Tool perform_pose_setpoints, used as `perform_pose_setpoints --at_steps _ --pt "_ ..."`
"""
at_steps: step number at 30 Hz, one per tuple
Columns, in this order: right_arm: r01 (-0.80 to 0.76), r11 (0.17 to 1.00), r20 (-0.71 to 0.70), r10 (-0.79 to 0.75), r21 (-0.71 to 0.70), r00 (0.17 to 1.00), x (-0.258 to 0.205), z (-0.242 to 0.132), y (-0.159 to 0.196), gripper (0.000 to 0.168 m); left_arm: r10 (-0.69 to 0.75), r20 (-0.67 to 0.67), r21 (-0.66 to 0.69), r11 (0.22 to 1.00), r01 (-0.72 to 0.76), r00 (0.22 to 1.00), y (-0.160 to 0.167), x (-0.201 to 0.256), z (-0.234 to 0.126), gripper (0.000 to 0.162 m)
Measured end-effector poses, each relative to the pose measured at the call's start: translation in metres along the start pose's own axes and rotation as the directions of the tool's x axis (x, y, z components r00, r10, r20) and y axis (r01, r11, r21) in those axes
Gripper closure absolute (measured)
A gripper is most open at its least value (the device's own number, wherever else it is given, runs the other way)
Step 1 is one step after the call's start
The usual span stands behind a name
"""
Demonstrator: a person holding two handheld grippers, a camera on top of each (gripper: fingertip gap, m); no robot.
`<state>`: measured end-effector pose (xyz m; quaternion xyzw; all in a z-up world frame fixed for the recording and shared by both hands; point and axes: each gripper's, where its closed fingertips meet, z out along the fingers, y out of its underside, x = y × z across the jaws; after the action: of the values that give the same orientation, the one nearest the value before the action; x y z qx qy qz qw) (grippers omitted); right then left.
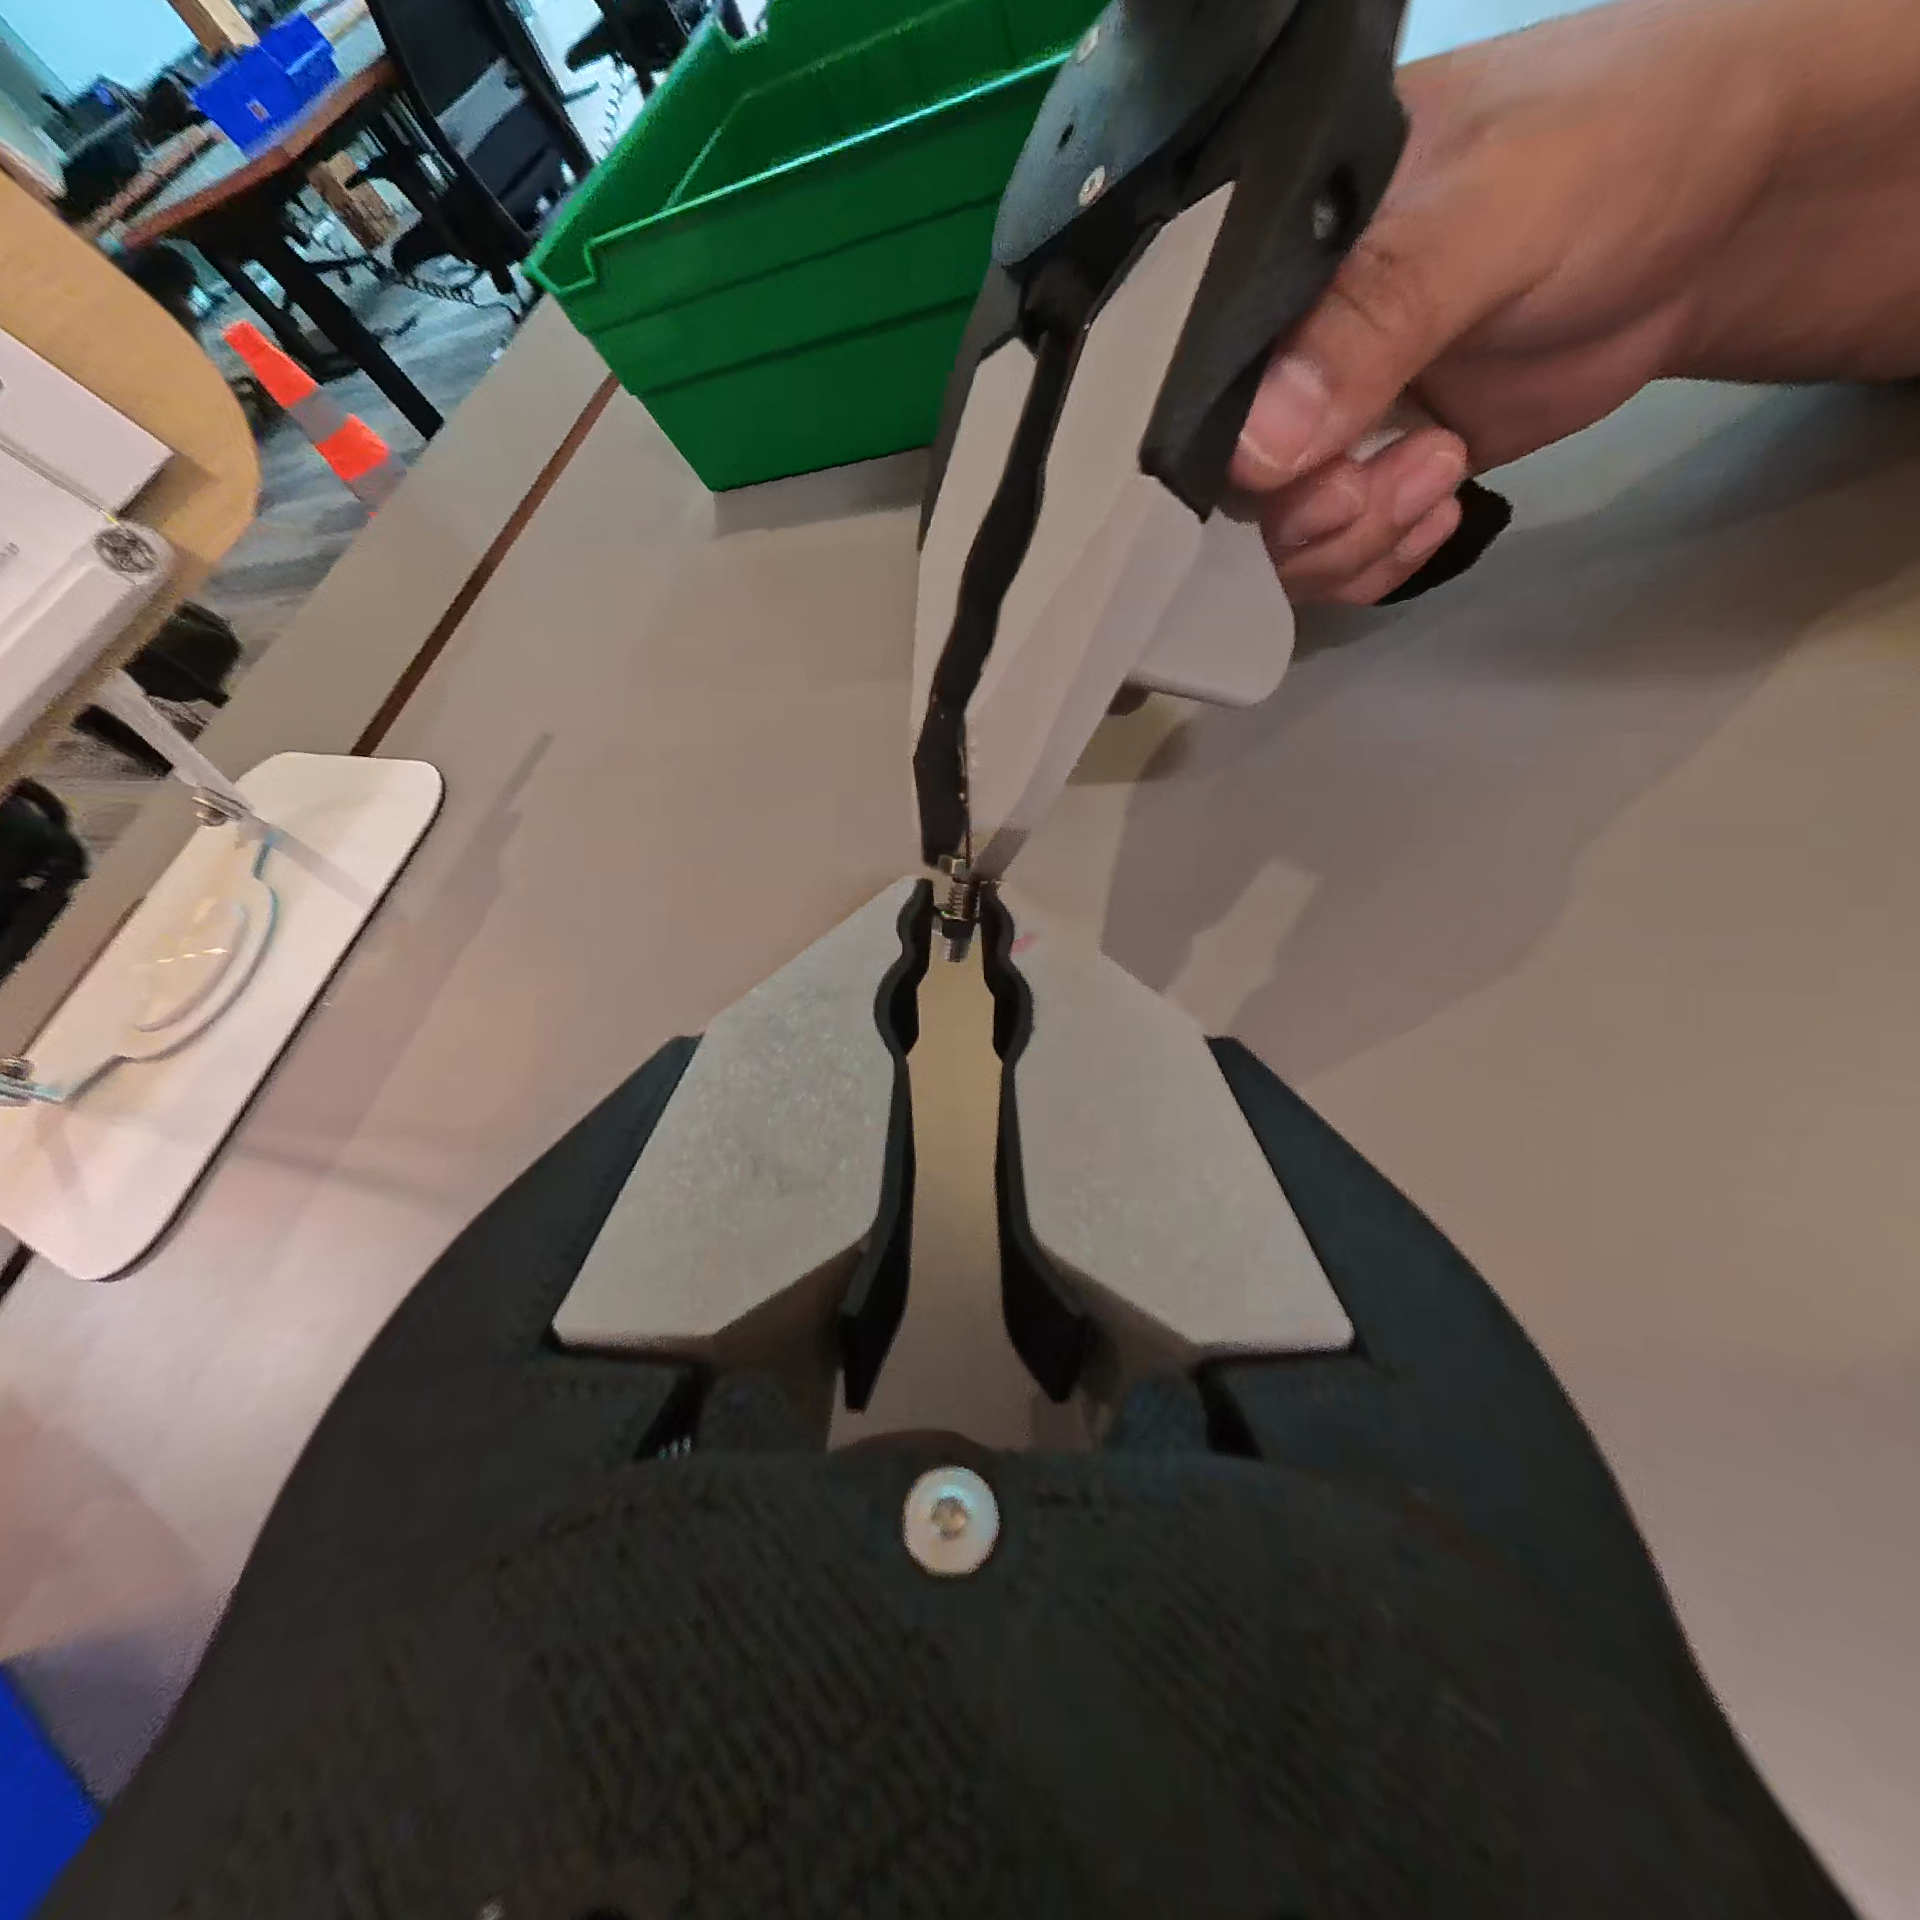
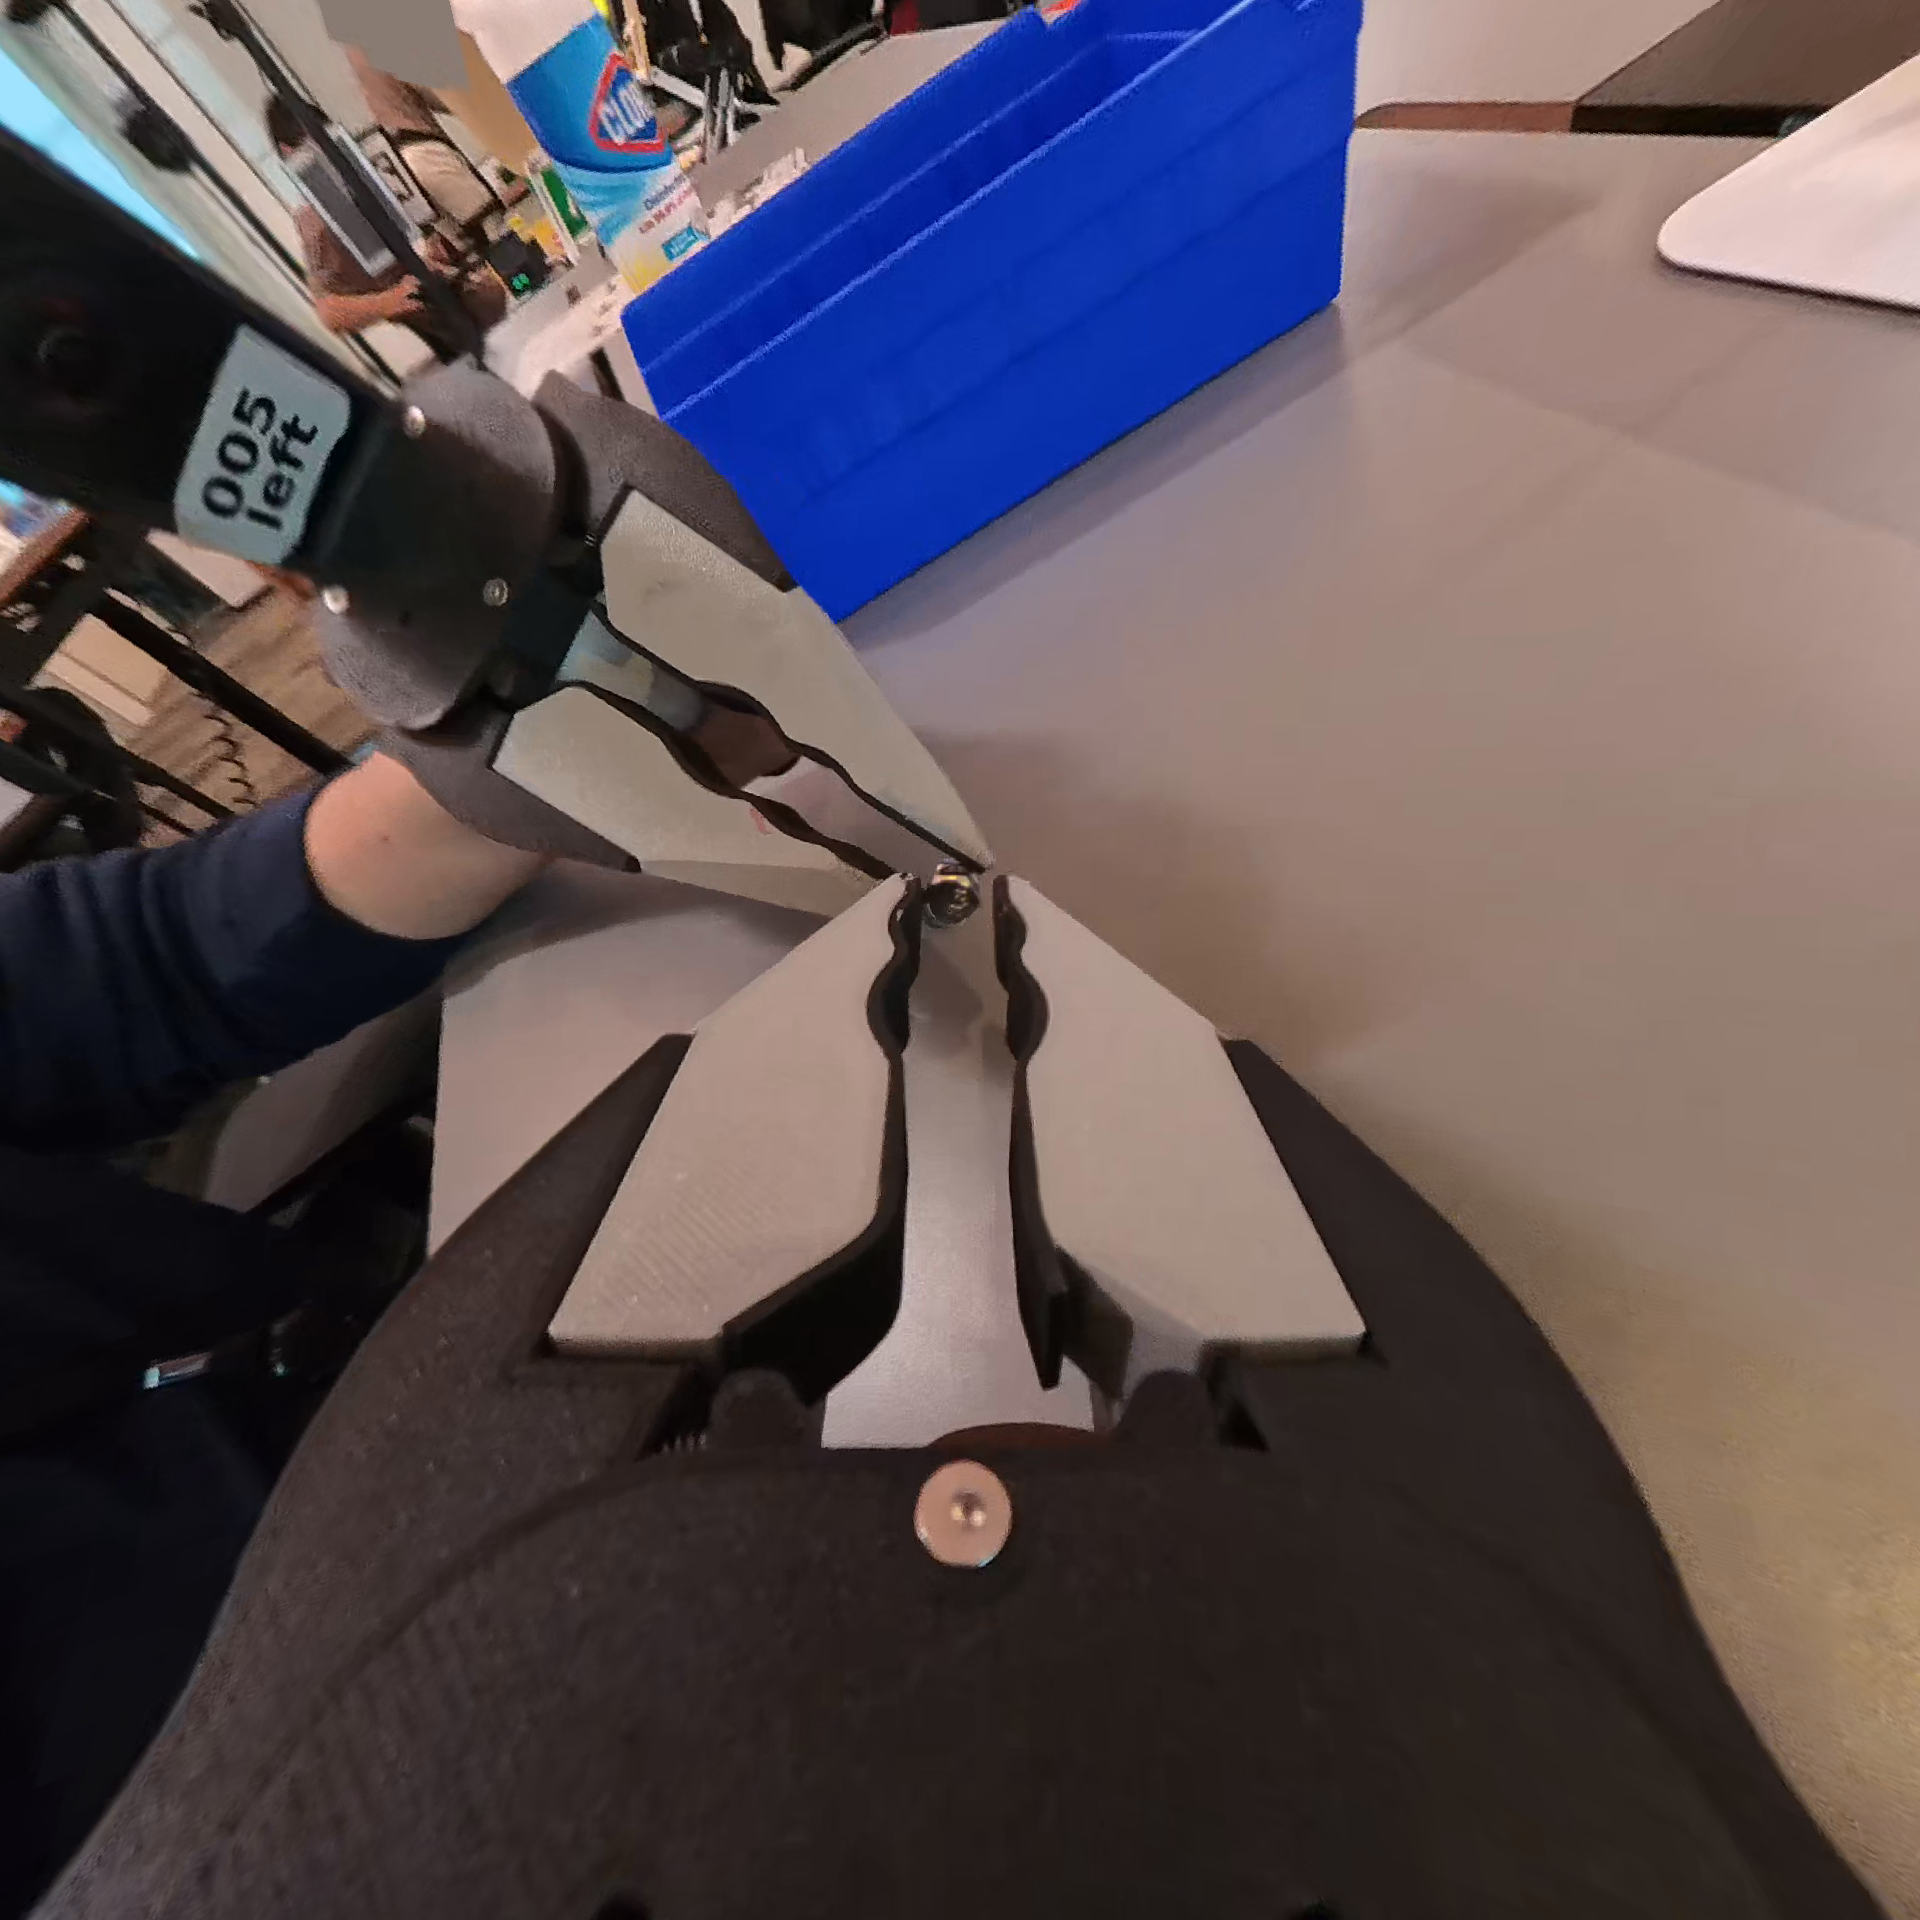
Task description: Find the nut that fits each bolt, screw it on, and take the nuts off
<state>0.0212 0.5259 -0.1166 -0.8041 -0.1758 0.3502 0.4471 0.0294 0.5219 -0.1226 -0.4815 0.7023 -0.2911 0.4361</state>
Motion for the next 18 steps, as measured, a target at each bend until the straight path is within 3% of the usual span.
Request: perform_pose_setpoints --at_steps 10,13,18 --pt "-0.254 0.966 0.18 0.24 0.057 0.954 -0.004 -0.004 -0.008 0.151 0.157 0.091 0.031 0.987 -0.16 0.983 -0.012 0.0 -0.004 0.156" --pt "-0.261 0.963 0.214 0.243 0.063 0.946 -0.009 -0.004 -0.01 0.147 0.235 0.105 -0.015 0.972 -0.235 0.966 -0.007 0.004 -0.001 0.156" --pt "-0.233 0.971 0.171 0.221 0.056 0.96 -0.004 -0.002 -0.007 0.154 0.279 0.138 -0.048 0.96 -0.274 0.95 -0.004 0.001 0.0 0.156"
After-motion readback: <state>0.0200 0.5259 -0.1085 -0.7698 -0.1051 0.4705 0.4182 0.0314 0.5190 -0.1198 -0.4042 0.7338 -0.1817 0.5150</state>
